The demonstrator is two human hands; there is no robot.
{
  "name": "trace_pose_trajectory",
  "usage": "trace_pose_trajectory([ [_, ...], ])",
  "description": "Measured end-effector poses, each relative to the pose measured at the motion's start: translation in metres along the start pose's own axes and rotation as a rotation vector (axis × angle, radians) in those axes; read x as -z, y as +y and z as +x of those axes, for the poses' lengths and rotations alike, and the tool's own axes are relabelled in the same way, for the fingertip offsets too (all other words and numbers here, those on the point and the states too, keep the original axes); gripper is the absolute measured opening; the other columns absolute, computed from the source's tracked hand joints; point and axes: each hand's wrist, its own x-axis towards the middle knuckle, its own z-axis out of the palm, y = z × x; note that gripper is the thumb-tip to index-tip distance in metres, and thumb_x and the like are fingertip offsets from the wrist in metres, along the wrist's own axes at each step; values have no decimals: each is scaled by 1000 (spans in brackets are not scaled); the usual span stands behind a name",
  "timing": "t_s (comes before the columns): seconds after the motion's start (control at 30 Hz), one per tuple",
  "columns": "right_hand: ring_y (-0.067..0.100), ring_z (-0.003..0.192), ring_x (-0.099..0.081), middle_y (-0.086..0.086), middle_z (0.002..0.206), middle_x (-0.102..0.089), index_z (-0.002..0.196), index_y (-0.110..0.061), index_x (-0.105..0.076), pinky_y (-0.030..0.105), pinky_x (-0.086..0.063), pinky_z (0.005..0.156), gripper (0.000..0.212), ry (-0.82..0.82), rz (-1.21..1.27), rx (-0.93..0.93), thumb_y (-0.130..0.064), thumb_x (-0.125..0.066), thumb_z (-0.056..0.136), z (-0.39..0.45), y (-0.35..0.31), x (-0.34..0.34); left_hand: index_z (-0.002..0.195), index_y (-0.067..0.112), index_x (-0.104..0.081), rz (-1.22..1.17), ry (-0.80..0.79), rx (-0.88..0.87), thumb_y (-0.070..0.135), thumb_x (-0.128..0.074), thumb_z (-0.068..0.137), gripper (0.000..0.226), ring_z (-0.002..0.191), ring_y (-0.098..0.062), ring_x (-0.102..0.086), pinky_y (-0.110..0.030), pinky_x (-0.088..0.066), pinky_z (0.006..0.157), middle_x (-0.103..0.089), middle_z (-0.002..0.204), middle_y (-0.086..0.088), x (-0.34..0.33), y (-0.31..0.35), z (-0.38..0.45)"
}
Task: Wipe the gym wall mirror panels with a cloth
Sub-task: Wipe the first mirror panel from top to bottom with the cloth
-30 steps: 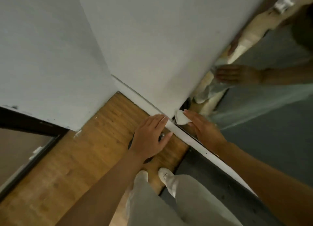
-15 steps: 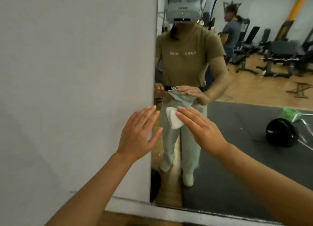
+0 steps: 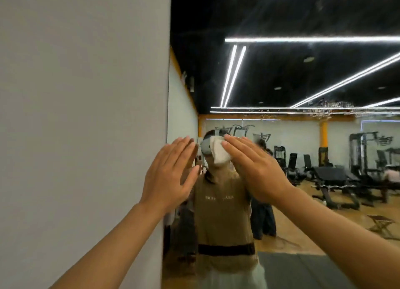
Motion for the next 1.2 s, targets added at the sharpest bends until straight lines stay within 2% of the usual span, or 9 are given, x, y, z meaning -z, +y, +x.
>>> trace_pose_trajectory([
  [0.13, 26, 144, -36, 4, 157, -35, 153, -24, -27, 52, -43, 109, 92, 59, -61, -29, -15, -82, 79, 61, 41, 9, 147, 17, -44, 63, 86, 25, 47, -40, 98, 57, 143, -17, -33, -40, -28, 113, -45, 152, -4, 2, -17, 69],
  [0.27, 29, 136, -47, 7, 150, -46, 146, -16, -44, 51, -50, 102, 83, 194, -118, -3, -19, -86, 75, 122, 66, 25, 147, 19, -45, 95, 130, 96, 52, -33, 98, 61, 143, -21, -35, -39, -23, 112, -44, 153, -2, 2, -32, 126],
  [0.4, 37, 127, -55, 12, 143, -53, 141, -10, -51, 52, -49, 97, 82, 258, -165, -8, -18, -89, 69, 179, 89, 35, 148, 18, -45, 130, 189, 138, 50, -38, 97, 60, 144, -26, -36, -37, -16, 112, -41, 154, -3, 5, -47, 178],
  [0.53, 36, 141, -37, 9, 155, -39, 150, -15, -39, 53, -39, 108, 79, 266, -159, -82, -13, -79, 82, 235, 102, 42, 155, 25, -28, 73, 213, 153, 53, -25, 97, 64, 151, -17, -17, -27, -9, 115, -23, 163, 5, 12, -68, 232],
  [0.67, 28, 148, -23, 4, 162, -26, 155, -21, -28, 46, -30, 117, 77, 257, -210, -126, -15, -70, 90, 294, 111, 51, 157, 27, -19, 71, 225, 143, 47, -29, 105, 57, 152, -11, -3, -25, -2, 117, -11, 165, 8, 16, -86, 278],
  [0.83, 26, 146, -26, 1, 161, -27, 156, -24, -27, 42, -33, 114, 75, 283, -298, -191, -21, -67, 93, 367, 123, 61, 158, 25, -14, 54, 228, 157, 47, -28, 105, 59, 153, -13, -2, -32, -5, 122, -8, 166, 5, 22, -103, 328],
  [1.0, 26, 143, -32, 0, 156, -37, 152, -24, -36, 44, -35, 111, 58, 380, -266, -259, -28, -59, 99, 417, 132, 53, 158, 28, -11, 22, 267, 130, 46, -25, 106, 58, 152, -8, 2, -30, 5, 121, -3, 166, 9, 13, -108, 334],
  [1.1, 29, 146, -25, 3, 157, -34, 153, -23, -33, 46, -22, 118, 51, 310, -288, -270, -27, -47, 104, 453, 132, 43, 158, 30, -11, 30, 294, 124, 48, -24, 105, 57, 152, -7, 1, -26, 9, 117, -3, 166, 10, 12, -112, 335],
  [1.2, 30, 152, -3, 4, 165, -13, 157, -23, -18, 46, -1, 122, 52, 117, -329, -228, -33, -25, 107, 480, 124, 34, 158, 31, -13, 13, 342, 89, 47, -26, 105, 57, 151, -6, -3, -26, 8, 116, -9, 165, 11, 13, -115, 336],
])
